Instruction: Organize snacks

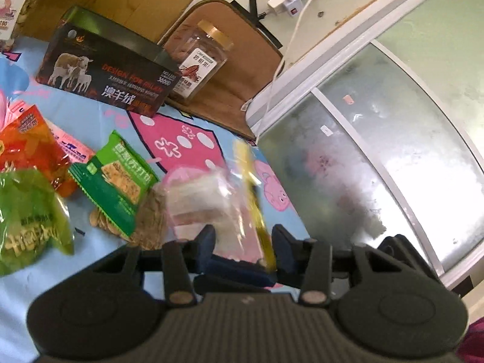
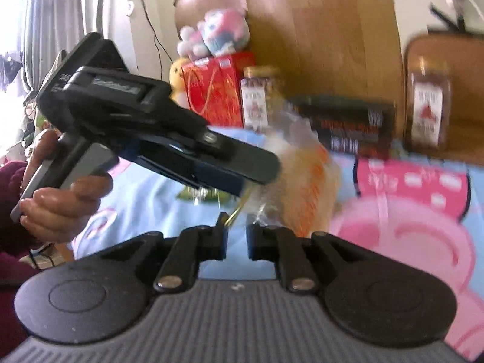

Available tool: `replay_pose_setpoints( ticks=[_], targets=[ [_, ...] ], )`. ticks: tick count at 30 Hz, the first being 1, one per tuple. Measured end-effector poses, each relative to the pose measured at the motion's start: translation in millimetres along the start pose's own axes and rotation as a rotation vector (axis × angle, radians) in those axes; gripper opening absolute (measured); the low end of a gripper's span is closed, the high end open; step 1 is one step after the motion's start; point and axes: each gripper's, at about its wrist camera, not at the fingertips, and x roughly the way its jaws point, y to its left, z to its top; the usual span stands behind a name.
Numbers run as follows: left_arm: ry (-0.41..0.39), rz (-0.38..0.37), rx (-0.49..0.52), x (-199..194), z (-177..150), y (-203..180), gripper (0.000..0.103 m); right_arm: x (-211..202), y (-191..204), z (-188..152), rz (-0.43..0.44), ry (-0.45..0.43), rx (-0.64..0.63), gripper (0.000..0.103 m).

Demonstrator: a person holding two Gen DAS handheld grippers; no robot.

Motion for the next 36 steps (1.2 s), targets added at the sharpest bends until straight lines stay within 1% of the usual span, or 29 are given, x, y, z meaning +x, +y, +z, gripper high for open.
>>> replay_pose_setpoints(
  ticks=[1, 2, 3, 4, 6, 7, 8, 9, 11, 12, 13, 14, 15, 16, 17, 18, 19, 21, 22, 23, 24, 25, 26, 27, 28, 30, 33, 36],
  targets=[
    [0.000, 0.013, -0.006, 0.3, -0.1, 3.4, 0.042, 2.8, 0.6, 1.8, 0.005, 0.007, -0.006, 0.015],
    [0.000, 0.037, -0.014, 0.2, -0.7, 7.6, 0.042, 6.5, 0.4, 1.9, 0.018, 0.028, -0.007, 0.017],
    [0.002, 0.052, -0.026, -0.3, -1.3, 11.6, 0.042, 9.2, -0.2, -0.5, 0.028, 0.050, -0.007, 0.017],
    [0.006, 0.060, -0.045, -0.9, -1.6, 17.2, 0.045, 9.9, -1.2, -4.1, 0.036, 0.068, -0.007, 0.017],
    [0.015, 0.069, -0.070, -1.3, -0.5, 24.5, 0.049, 6.8, -3.9, -11.4, 0.056, 0.101, 0.004, 0.018],
    [0.023, 0.072, -0.079, -1.0, 0.4, 28.4, 0.054, 2.6, -7.7, -15.2, 0.059, 0.106, 0.022, 0.020],
    [0.024, 0.073, -0.083, -0.8, 1.0, 30.3, 0.059, -2.5, -12.2, -18.7, 0.058, 0.108, 0.047, 0.026],
    [0.023, 0.074, -0.082, -0.4, 1.3, 31.5, 0.060, -6.5, -15.1, -19.7, 0.052, 0.107, 0.070, 0.029],
    [0.026, 0.079, -0.079, 2.5, 2.5, 32.8, 0.063, -15.2, -23.6, -21.3, 0.014, 0.093, 0.097, 0.040],
    [0.030, 0.079, -0.079, 4.6, 2.6, 32.9, 0.063, -17.1, -26.1, -20.7, -0.008, 0.085, 0.100, 0.044],
    [0.031, 0.082, -0.079, 5.7, 2.6, 33.4, 0.063, -18.0, -29.4, -18.7, -0.029, 0.075, 0.107, 0.052],
    [0.029, 0.086, -0.079, 6.1, 2.5, 33.3, 0.064, -19.3, -33.8, -16.8, -0.037, 0.062, 0.121, 0.056],
    [0.026, 0.087, -0.080, 5.2, 2.8, 34.3, 0.064, -20.4, -38.2, -16.0, -0.030, 0.052, 0.136, 0.056],
    [0.019, 0.090, -0.084, 3.8, 2.8, 35.4, 0.064, -19.0, -43.2, -14.5, -0.023, 0.048, 0.148, 0.059],
    [0.013, 0.096, -0.089, 2.7, 3.0, 36.2, 0.064, -15.6, -46.9, -13.4, -0.026, 0.057, 0.149, 0.072],
    [0.008, 0.105, -0.093, 2.0, 3.7, 37.3, 0.064, -9.5, -49.6, -12.3, -0.037, 0.075, 0.134, 0.081],
    [0.005, 0.117, -0.102, 1.5, 4.4, 39.2, 0.061, -2.4, -51.1, -11.1, -0.053, 0.090, 0.111, 0.094],
    [0.016, 0.136, -0.124, 3.7, 4.5, 44.2, 0.051, 10.8, -55.5, -10.4, -0.063, 0.126, 0.068, 0.095],
    [0.031, 0.133, -0.135, 6.2, 3.7, 47.5, 0.036, 13.1, -58.6, -12.8, -0.051, 0.147, 0.061, 0.094],
    [0.050, 0.121, -0.147, 9.6, 2.4, 50.9, 0.027, 20.3, -59.1, -13.3, -0.031, 0.174, 0.057, 0.092],
    [0.061, 0.111, -0.162, 12.6, 0.4, 54.0, 0.026, 26.0, -54.9, -13.6, -0.032, 0.169, 0.035, 0.089],
    [0.065, 0.100, -0.172, 13.4, -1.2, 55.8, 0.026, 30.2, -49.5, -13.5, -0.039, 0.164, 0.012, 0.079],
    [0.064, 0.102, -0.166, 12.4, -1.8, 55.0, 0.026, 32.2, -43.7, -13.3, -0.074, 0.157, -0.018, 0.070],
    [0.062, 0.105, -0.149, 10.7, -1.8, 52.5, 0.026, 32.6, -41.0, -12.6, -0.096, 0.154, -0.034, 0.065],
    [0.060, 0.097, -0.136, 7.9, -0.9, 49.0, 0.026, 31.0, -42.9, -12.2, -0.096, 0.147, -0.020, 0.063],
    [0.057, 0.085, -0.121, 3.8, 2.1, 41.6, 0.026, 24.4, -47.9, -10.5, -0.077, 0.123, 0.032, 0.062],
    [0.040, 0.065, -0.083, -2.9, 13.3, 28.4, 0.027, 14.9, -40.8, 0.1, -0.103, 0.079, -0.012, 0.062],
    [0.009, 0.055, -0.053, -8.4, 36.1, 22.1, 0.027, 15.1, -45.6, 20.4, -0.112, 0.043, -0.044, 0.062]
  ],
)
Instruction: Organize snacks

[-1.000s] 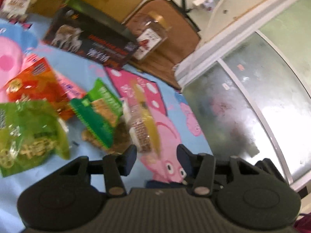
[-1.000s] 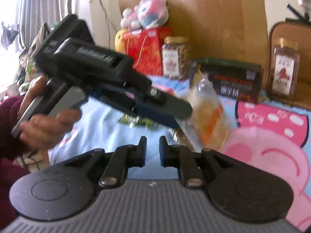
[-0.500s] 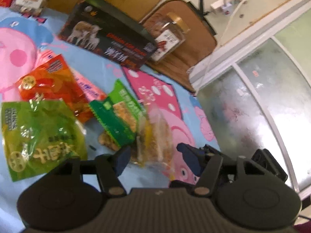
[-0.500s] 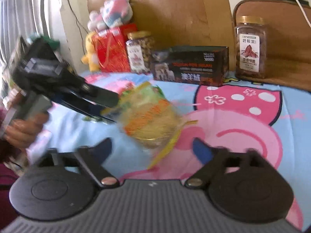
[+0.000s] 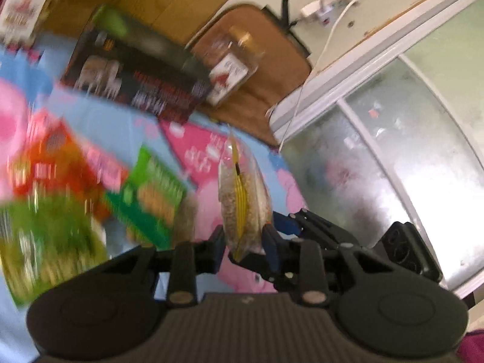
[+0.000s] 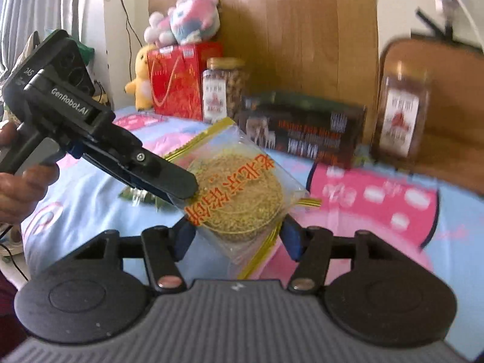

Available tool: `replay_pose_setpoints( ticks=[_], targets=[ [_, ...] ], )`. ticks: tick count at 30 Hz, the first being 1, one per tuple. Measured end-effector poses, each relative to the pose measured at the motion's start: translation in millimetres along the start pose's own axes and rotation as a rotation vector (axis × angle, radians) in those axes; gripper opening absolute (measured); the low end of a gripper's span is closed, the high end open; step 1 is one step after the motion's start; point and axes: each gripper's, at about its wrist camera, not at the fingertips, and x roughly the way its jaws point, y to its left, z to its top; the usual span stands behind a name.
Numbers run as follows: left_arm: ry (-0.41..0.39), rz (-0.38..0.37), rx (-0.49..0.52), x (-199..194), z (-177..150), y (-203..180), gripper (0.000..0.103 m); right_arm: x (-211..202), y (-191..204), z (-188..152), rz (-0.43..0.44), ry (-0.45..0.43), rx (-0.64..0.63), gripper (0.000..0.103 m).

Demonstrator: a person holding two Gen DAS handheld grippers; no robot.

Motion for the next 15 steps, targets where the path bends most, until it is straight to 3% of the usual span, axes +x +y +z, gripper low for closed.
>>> replay_pose_setpoints(
  ticks=[5, 9, 12, 15],
  targets=[
    [-0.093, 0.037, 0.016, 6.9, 66.0, 3.0, 0.028, 36.7, -23.2, 53.4, -0.036, -0.032, -0.042, 0.063],
    [-0.153, 0.101, -0.007, 27.3, 121.6, 18.3, 0.029, 87.0, -57.2, 96.2, -0.066, -0.020, -0.002, 0.063],
    [-0.157, 0.182, -0.031, 51.5, 149.7, 32.2, 0.038, 123.7, -81.0, 111.0, -0.100, 0.015, 0.018, 0.066],
    [-0.151, 0.273, -0.021, 65.4, 158.1, 41.4, 0.047, 141.3, -88.9, 104.9, -0.211, 0.035, -0.004, 0.071]
  ],
)
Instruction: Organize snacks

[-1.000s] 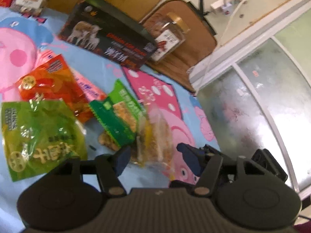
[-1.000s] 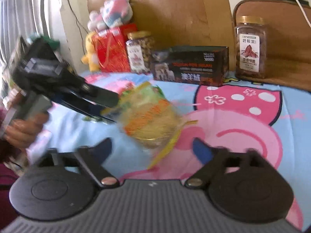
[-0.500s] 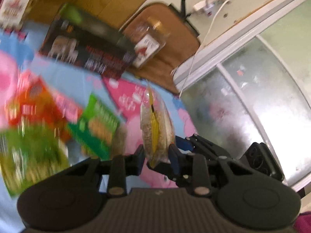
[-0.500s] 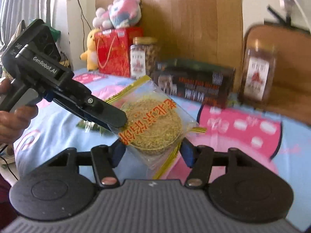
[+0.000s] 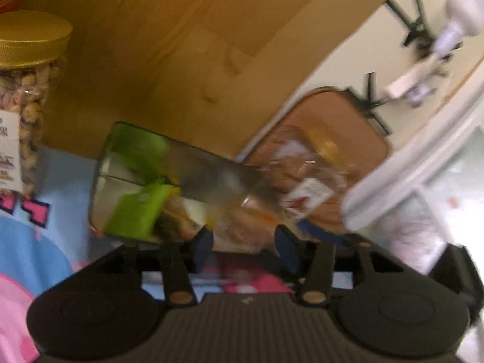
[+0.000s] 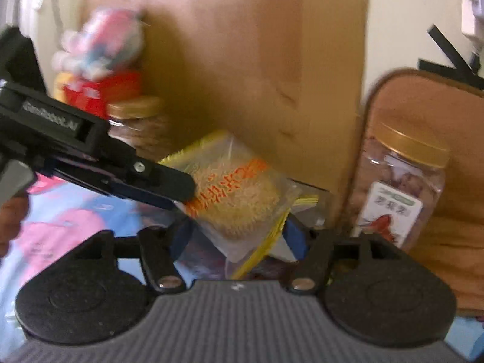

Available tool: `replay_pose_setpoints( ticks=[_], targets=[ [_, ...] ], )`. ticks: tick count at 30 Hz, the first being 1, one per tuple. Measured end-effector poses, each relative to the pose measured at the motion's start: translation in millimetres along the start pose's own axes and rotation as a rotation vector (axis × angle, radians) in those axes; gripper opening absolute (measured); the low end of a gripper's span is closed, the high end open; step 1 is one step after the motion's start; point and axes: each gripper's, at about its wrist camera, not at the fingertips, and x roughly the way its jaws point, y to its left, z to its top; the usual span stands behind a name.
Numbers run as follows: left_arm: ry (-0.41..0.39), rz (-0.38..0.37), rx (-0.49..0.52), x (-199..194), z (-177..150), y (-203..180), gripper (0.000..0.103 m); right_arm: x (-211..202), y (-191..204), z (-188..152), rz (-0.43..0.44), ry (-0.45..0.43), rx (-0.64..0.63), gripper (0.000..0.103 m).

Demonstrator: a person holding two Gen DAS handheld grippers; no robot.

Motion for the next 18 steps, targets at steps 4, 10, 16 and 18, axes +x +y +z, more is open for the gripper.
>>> replay_pose_setpoints(
  ticks=[4, 10, 16, 18],
  targets=[
    [-0.027, -0.049, 0.030, -27.0, -13.9, 3.4, 0.055, -30.3, -2.9, -25.7, 0.014, -0.061, 0.074, 0.072],
    [0.005, -0.197, -0.027, -77.8, -74.6, 27.0, 0.056, -74.9, 0.5, -88.4, 0.312, -0.008, 0.278, 0.072],
    [0.064, -0.147, -0.033, -87.7, -130.9, 36.3, 0.056, -79.8, 19.4, -117.0, 0.376, 0.052, 0.388, 0.067],
    [0.078, -0.133, -0.030, -84.7, -140.0, 36.1, 0.056, -89.0, 32.6, -119.8, 0.377, 0.042, 0.368, 0.061]
  ],
)
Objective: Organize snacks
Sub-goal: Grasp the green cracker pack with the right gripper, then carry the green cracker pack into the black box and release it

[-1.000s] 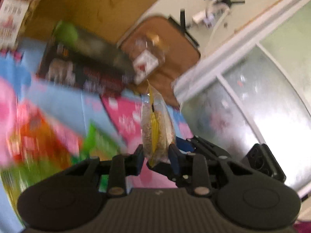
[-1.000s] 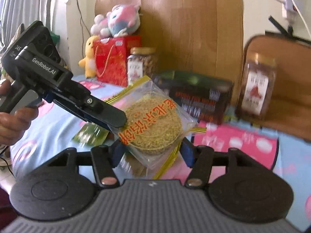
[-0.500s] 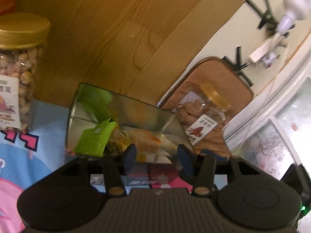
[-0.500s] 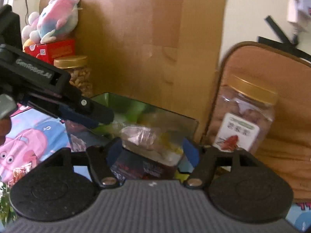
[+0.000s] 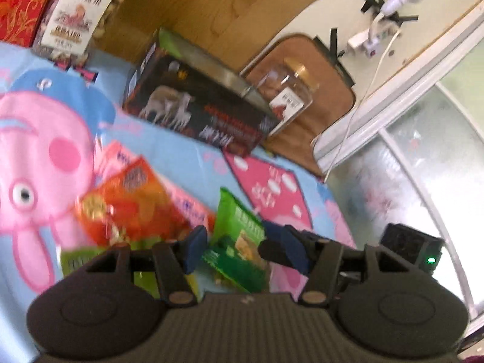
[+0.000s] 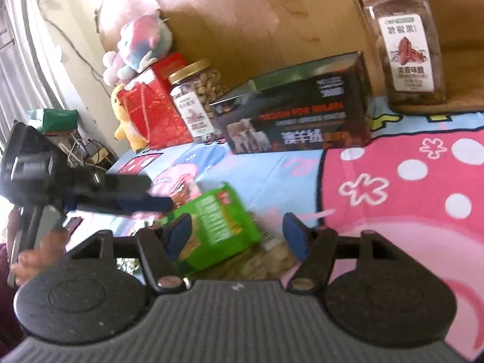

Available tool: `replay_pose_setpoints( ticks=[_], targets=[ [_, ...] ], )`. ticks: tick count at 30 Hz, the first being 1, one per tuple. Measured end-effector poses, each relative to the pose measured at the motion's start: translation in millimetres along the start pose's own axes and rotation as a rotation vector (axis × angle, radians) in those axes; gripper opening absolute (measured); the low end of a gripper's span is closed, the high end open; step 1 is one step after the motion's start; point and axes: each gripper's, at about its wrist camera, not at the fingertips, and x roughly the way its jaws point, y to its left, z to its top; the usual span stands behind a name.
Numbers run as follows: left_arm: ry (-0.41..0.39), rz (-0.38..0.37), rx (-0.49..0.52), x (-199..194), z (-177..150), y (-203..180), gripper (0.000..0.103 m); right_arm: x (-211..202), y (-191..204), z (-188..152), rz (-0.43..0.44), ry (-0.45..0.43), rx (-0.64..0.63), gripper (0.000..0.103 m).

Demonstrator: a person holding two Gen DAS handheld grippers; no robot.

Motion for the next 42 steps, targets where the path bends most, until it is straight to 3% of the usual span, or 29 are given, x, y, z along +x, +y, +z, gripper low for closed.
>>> replay_pose_setpoints(
  ticks=[2, 4, 7, 9, 12, 14, 18, 22, 27, 32, 36, 42],
  targets=[
    [0.028, -0.021, -0.041, 5.1, -9.5, 5.0, 0.055, -2.7, 10.8, -4.6, -0.003, 0.007, -0.025, 0.055],
    [0.020, -0.020, -0.022, 2.4, -15.6, 0.8, 0.055, 1.4, 15.9, -3.4, -0.010, 0.008, -0.056, 0.055],
    [0.034, -0.061, -0.076, -4.0, -25.7, 6.8, 0.053, -8.5, 22.7, -7.0, -0.025, 0.008, -0.075, 0.056],
    [0.025, -0.050, -0.090, -11.1, -32.2, 9.0, 0.055, -15.0, 25.7, -10.5, -0.037, 0.005, -0.075, 0.057],
    [0.020, -0.063, -0.114, -19.1, -40.7, 11.3, 0.055, -26.2, 36.5, -20.3, -0.028, 0.010, -0.114, 0.065],
    [0.031, -0.062, -0.109, -18.8, -44.8, 8.9, 0.055, -29.0, 46.8, -30.0, -0.021, 0.034, -0.159, 0.077],
    [0.054, -0.064, -0.102, -9.3, -53.2, 8.7, 0.054, -12.0, 67.6, -43.2, -0.097, 0.091, -0.303, 0.077],
    [0.061, -0.057, -0.098, -8.2, -55.4, 6.1, 0.048, 0.4, 84.0, -47.0, -0.172, 0.083, -0.398, 0.056],
    [0.048, -0.131, -0.116, -23.4, -51.2, 0.2, 0.048, -15.5, 91.8, -43.9, -0.140, 0.034, -0.416, 0.051],
    [0.015, -0.121, -0.041, -28.3, -22.7, -18.8, 0.048, -19.1, 96.8, -27.8, -0.124, -0.038, -0.454, 0.051],
    [-0.023, -0.118, -0.016, -24.5, 18.3, -27.2, 0.048, -8.4, 82.0, 6.9, -0.115, -0.096, -0.413, 0.049],
    [-0.071, -0.062, 0.043, 4.9, 89.9, -38.2, 0.048, 22.2, 64.4, 56.9, -0.192, -0.176, -0.432, 0.049]
  ],
)
